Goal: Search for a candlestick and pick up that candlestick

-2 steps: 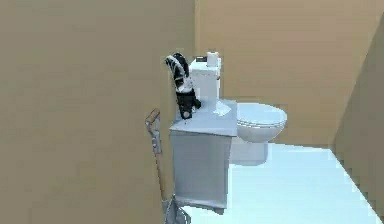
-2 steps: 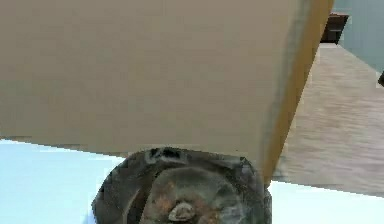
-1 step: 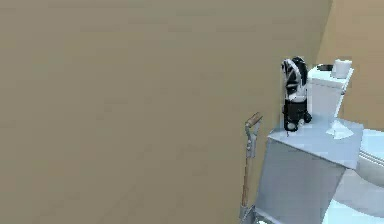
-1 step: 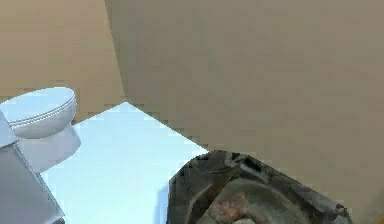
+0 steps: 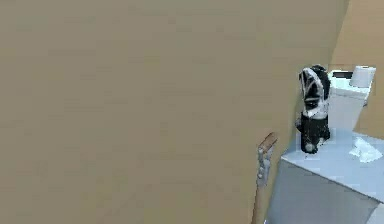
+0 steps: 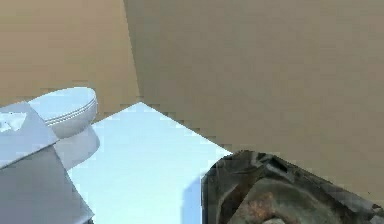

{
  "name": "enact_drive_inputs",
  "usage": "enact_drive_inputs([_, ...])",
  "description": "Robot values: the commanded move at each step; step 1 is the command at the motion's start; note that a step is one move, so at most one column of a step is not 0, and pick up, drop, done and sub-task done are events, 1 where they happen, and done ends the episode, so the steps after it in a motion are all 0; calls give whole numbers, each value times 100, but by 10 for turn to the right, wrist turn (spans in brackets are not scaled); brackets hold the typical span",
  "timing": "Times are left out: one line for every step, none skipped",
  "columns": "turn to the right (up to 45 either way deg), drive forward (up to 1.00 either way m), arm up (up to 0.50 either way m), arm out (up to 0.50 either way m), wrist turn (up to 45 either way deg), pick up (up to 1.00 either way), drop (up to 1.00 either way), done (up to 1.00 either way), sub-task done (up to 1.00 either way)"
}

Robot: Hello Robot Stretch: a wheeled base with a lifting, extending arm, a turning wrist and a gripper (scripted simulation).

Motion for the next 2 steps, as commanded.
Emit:
enact_drive_inputs([450, 0, 0, 0, 0, 0, 0, 0, 0])
enact_drive_inputs([180, 0, 0, 0, 0, 0, 0, 0, 0])
